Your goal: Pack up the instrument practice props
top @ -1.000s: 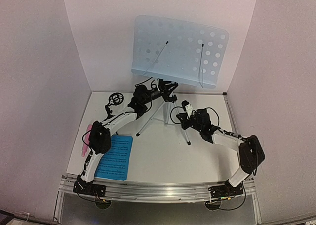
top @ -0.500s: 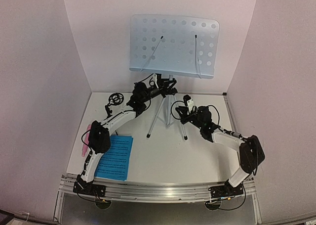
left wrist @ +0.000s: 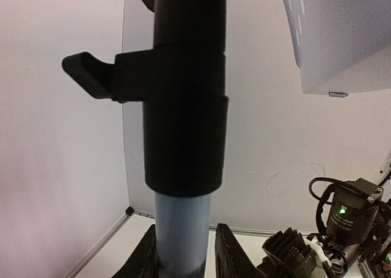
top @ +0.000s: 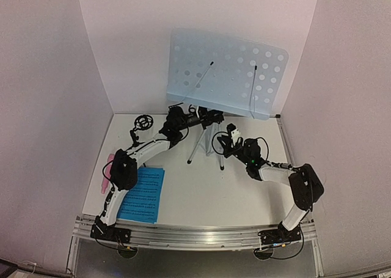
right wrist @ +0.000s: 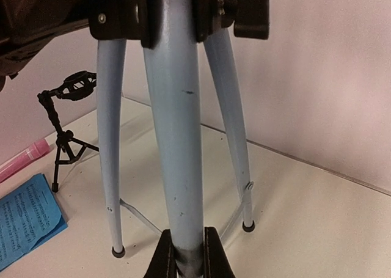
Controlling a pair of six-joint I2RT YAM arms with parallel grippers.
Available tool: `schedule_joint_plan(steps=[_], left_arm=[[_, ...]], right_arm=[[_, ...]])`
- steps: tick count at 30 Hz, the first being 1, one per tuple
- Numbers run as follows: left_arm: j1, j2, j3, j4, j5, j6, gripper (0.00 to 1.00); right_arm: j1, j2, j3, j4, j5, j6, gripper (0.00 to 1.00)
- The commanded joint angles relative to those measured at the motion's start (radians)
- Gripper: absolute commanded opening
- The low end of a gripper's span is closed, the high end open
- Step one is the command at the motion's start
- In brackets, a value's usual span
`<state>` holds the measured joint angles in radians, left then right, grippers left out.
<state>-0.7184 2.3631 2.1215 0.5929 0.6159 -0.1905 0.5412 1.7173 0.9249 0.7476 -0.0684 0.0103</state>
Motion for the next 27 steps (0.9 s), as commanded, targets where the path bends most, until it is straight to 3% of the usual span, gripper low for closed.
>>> schedule_joint_plan(steps=[1, 7, 15, 19, 23, 27], left_arm=[[-0.011, -0.09, -0.038, 0.193, 0.073, 0.056, 0.41], [0.006, -0.187, -0.225, 0.209, 0.12, 0.107, 0.67], [0.034, -0.298, -0.488, 0.189, 0.116, 0.154, 0.72], [0.034, -0.297, -0.543, 0.148, 0.067, 0.161, 0.77], [0.034, -0.262, -0.532, 0.077, 0.066, 0.187, 0.71], [0.034, -0.228, -0.513, 0.047, -0.024, 0.189, 0.53]], right_arm=[[-0.029, -0.028, 0.054, 0.269, 0.089, 0.037, 0.0], [-0.03, -0.019, 0.057, 0.268, 0.082, 0.044, 0.0], [-0.012, -0.02, 0.115, 0.142, 0.004, -0.077, 0.0], [-0.01, -0.006, 0.12, 0.144, -0.031, -0.068, 0.0], [-0.009, 0.005, 0.129, 0.144, -0.028, -0.041, 0.0], [-0.009, 0.026, 0.136, 0.147, -0.037, 0.008, 0.0]])
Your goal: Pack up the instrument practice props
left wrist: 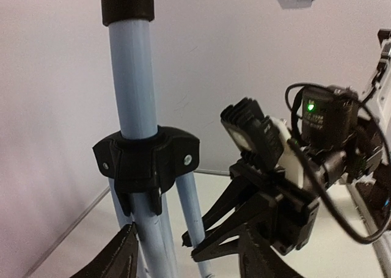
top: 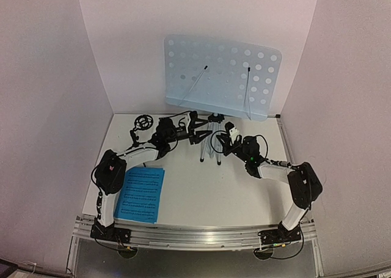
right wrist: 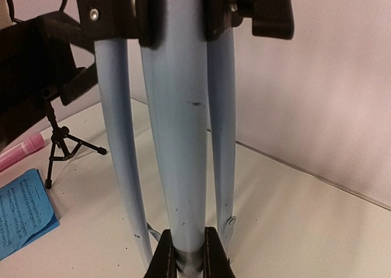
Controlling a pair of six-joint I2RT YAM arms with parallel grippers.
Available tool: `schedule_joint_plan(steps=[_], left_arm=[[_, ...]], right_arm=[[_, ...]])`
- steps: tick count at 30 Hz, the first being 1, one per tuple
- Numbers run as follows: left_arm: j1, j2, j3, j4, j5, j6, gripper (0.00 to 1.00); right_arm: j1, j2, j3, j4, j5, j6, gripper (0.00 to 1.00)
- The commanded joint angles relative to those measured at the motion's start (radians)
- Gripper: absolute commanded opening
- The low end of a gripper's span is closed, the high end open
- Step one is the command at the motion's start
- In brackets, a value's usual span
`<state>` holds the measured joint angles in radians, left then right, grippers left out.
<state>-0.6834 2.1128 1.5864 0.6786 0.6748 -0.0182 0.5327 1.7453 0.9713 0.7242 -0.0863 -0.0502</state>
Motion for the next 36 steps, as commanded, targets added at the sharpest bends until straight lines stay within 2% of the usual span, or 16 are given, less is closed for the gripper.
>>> schedule_joint_plan(steps=[1, 3, 4, 9, 12, 13, 14, 16, 17, 22, 26, 30, 36], left_arm=[[-0.001, 0.025, 0.023, -0.037, -0.095, 0.017, 0.46], [-0.001, 0.026, 0.017, -0.042, -0.091, 0.036, 0.35], [-0.001, 0.026, 0.011, -0.046, -0.09, 0.041, 0.34], [-0.001, 0.039, -0.027, -0.066, -0.096, 0.057, 0.34], [-0.002, 0.076, 0.018, -0.094, -0.092, 0.078, 0.34], [-0.002, 0.09, 0.042, -0.098, -0.095, 0.08, 0.3], [-0.004, 0.103, 0.065, -0.093, -0.099, 0.082, 0.23], [-0.009, 0.121, 0.099, -0.079, -0.098, 0.098, 0.03], [-0.016, 0.127, 0.113, -0.073, -0.089, 0.112, 0.0], [-0.038, 0.134, 0.145, -0.054, -0.029, 0.132, 0.0], [-0.046, 0.131, 0.194, -0.075, -0.015, 0.04, 0.0], [-0.05, 0.102, 0.194, -0.104, -0.008, -0.092, 0.0], [-0.059, 0.067, 0.183, -0.177, -0.039, -0.092, 0.0]], right_arm=[[-0.001, 0.004, 0.09, 0.173, -0.022, 0.085, 0.0], [0.001, 0.009, 0.089, 0.181, -0.022, 0.099, 0.0], [0.001, 0.01, 0.091, 0.182, -0.024, 0.101, 0.0], [0.002, 0.019, 0.099, 0.182, -0.044, 0.096, 0.0], [0.003, 0.03, 0.092, 0.185, -0.053, 0.103, 0.0], [0.002, 0.035, 0.089, 0.189, -0.053, 0.107, 0.0], [0.002, 0.039, 0.089, 0.194, -0.055, 0.111, 0.0], [0.003, 0.048, 0.097, 0.201, -0.063, 0.115, 0.0], [0.003, 0.055, 0.107, 0.2, -0.069, 0.115, 0.0], [0.003, 0.097, 0.193, 0.197, -0.107, 0.114, 0.0], [0.01, 0.102, 0.245, 0.14, -0.134, 0.121, 0.0], [0.022, 0.052, 0.239, 0.072, -0.116, 0.134, 0.0], [0.053, -0.039, 0.22, -0.054, -0.071, 0.116, 0.0]])
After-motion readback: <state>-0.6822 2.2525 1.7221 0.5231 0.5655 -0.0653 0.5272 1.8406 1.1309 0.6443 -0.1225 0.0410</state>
